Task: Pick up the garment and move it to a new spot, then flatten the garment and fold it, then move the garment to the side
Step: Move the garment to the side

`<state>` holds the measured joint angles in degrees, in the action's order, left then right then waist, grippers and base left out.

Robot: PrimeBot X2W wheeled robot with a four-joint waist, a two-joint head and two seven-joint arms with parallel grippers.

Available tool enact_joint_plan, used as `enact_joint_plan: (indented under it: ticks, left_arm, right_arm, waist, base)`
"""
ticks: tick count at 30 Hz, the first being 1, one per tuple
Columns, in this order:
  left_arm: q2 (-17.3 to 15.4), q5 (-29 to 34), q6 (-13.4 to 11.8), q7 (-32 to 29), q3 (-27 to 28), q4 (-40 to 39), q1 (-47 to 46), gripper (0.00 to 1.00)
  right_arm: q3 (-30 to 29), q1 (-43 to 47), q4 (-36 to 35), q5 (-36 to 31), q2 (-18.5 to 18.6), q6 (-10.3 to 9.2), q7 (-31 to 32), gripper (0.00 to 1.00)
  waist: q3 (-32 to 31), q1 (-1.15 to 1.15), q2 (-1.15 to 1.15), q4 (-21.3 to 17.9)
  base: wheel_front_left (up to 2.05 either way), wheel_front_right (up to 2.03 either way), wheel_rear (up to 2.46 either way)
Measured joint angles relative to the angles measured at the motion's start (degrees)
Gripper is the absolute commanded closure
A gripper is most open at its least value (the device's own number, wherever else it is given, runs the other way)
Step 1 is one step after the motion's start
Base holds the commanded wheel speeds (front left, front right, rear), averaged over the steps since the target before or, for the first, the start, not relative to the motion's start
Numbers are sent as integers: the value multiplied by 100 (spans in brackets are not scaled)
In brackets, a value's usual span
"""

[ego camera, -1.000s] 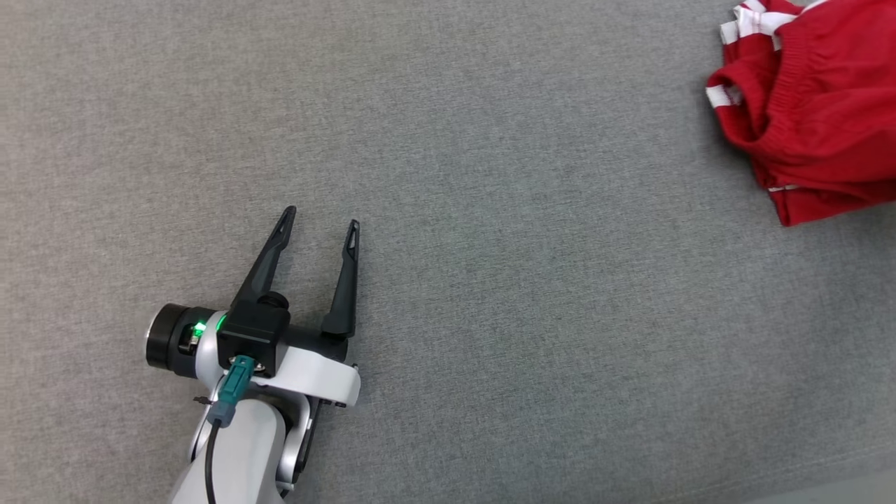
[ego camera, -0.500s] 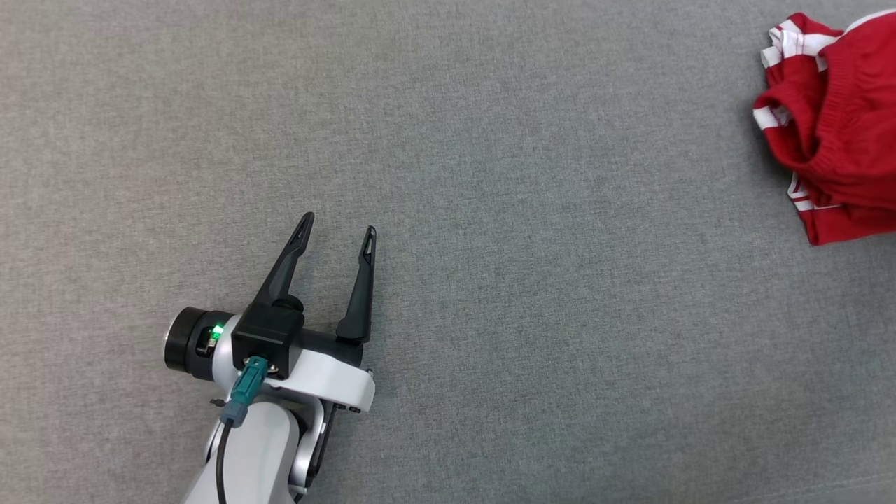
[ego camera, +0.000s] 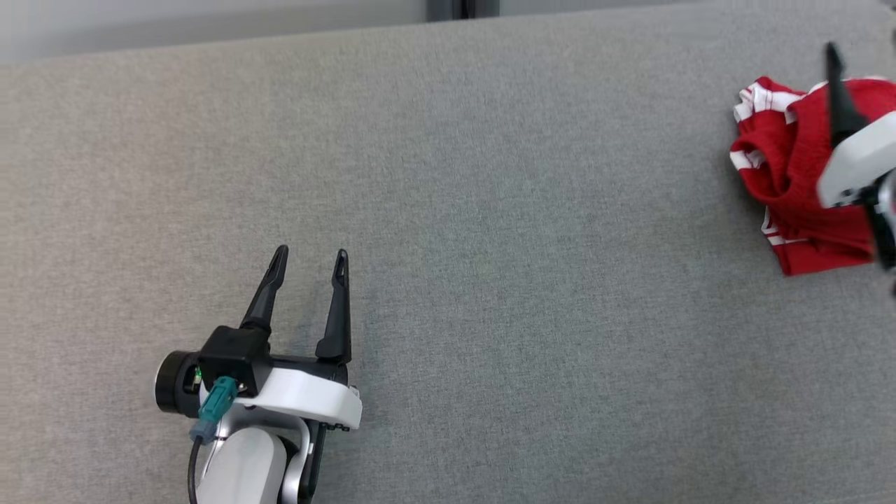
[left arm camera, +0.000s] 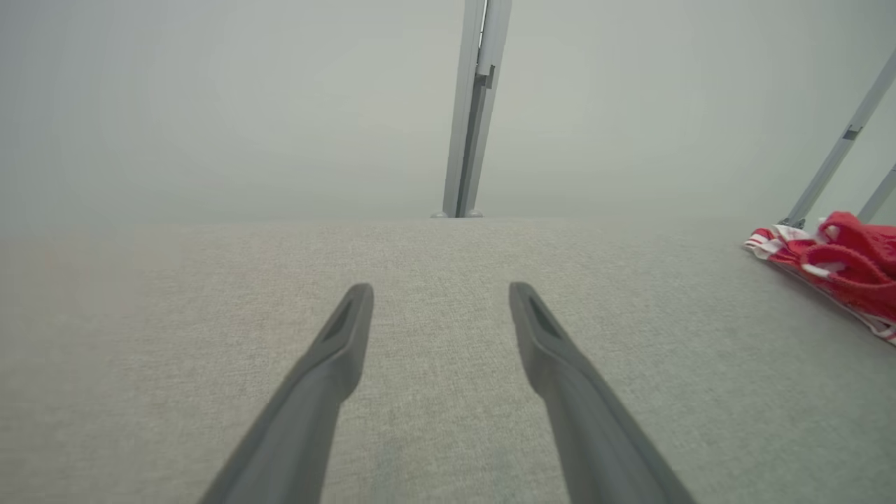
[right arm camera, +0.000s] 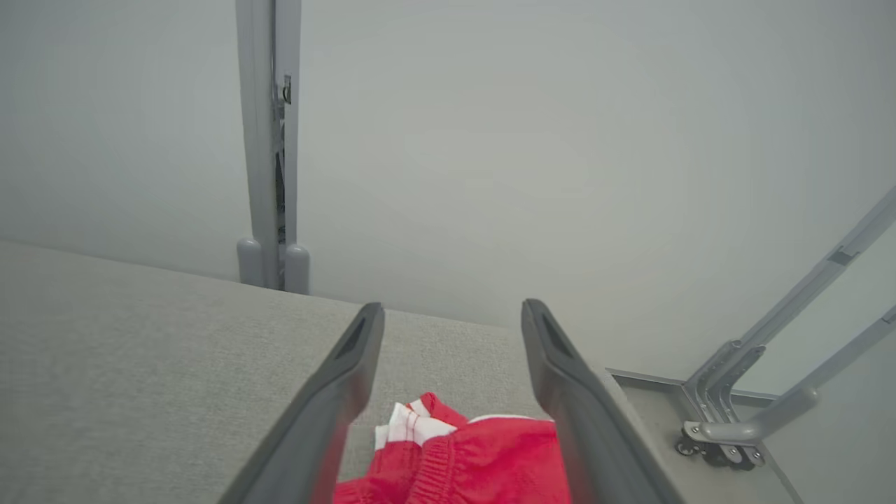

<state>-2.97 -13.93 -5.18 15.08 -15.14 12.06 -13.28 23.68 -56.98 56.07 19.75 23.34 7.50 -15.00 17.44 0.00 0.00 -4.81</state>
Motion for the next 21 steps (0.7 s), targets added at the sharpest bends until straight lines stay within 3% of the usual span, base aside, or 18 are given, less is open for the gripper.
enact_joint_plan:
  ticks: [3,5,9,15,17,21]
  left_arm:
    - [10,-109,-2,0,37,25,36,0]
    - [12,-343,-3,0,115,-3,120,0]
    - [10,-602,-70,0,167,-104,209,0]
    - [16,-822,-252,0,289,-461,522,0]
    - [14,-869,-252,0,338,-571,794,0]
    - [12,-702,-201,0,459,-680,1098,0]
  right_arm:
    - [-303,324,-321,-226,-303,0,1,0]
    - [-644,856,-740,-432,-731,0,0,0]
    - [-824,1359,-1195,-527,-1039,0,1,0]
    - [-1222,2483,-2464,-492,-1312,0,0,0]
    - [-1411,3154,-3232,-474,-1344,0,1,0]
    - [-1684,3994,-3909,-512,-1493,0,0,0]
  waist:
    - [-137,0,0,27]
    - [-326,0,0,95]
    - [-494,0,0,192]
    - [-873,0,0,372]
    - [-1088,0,0,455]
    - [-1375,0,0,523]
  base:
    - [0,0,0]
    - [0,0,0]
    - [0,0,0]
    - [0,0,0]
    - [0,0,0]
    - [0,0,0]
